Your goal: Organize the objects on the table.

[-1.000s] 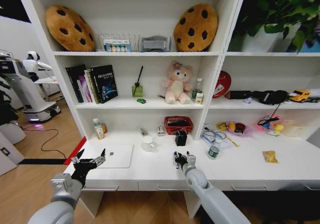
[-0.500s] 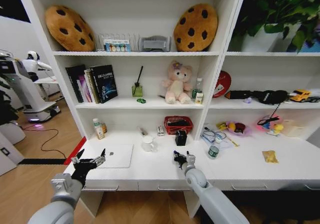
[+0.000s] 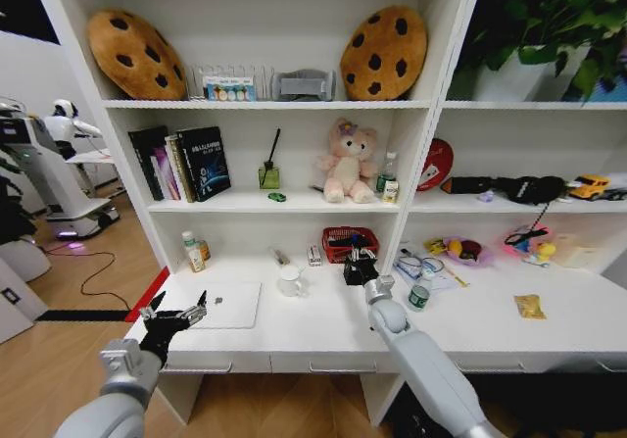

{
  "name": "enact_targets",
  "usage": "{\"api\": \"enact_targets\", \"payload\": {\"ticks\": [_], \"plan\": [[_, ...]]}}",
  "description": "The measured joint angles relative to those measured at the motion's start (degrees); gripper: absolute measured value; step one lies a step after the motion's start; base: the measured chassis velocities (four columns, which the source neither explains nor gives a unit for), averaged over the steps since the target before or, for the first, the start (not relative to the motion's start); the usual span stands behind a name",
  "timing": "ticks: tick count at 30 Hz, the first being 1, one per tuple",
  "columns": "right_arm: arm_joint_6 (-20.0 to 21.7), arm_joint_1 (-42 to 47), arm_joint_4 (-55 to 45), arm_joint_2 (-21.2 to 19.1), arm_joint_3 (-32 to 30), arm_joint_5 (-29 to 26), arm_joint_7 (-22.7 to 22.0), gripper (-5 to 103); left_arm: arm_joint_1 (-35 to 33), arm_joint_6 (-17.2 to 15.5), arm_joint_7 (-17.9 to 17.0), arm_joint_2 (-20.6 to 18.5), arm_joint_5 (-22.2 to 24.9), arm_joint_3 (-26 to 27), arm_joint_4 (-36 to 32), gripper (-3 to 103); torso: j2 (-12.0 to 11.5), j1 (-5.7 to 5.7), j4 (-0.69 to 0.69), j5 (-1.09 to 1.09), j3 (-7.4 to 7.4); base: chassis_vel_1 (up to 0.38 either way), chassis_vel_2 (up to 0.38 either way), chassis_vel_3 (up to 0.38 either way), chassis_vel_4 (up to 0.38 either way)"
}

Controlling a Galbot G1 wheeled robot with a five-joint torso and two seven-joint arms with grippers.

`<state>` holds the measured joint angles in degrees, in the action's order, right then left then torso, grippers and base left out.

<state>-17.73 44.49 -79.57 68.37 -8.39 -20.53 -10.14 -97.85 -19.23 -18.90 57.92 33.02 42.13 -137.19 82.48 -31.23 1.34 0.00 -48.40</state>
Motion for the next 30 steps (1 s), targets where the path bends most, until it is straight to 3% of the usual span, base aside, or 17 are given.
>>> {"api": "enact_targets", "payload": {"ticks": [18,26,30], "plan": [[-11.3,-2.9,13.5,3.4,-2.0,7.5,-0.4,8,0.0,0.0,0.0,0.0,0.0,0.0,0.0,100,0.0,0.00,0.00,0.01,0.01,0.000,0.000,0.000,0.000],[-13.2,-2.8,15.8,4.1,-1.5,9.0,-0.8,7,0.0,0.0,0.0,0.0,0.0,0.0,0.0,100,0.0,0.00,0.00,-0.01,0.01,0.000,0.000,0.000,0.000],[-12.2,-1.4,13.5,3.5,-1.6,8.2,-0.8,18,0.0,0.0,0.0,0.0,0.0,0.0,0.0,100,0.0,0.00,0.00,0.00,0.01,0.000,0.000,0.000,0.000]]}}
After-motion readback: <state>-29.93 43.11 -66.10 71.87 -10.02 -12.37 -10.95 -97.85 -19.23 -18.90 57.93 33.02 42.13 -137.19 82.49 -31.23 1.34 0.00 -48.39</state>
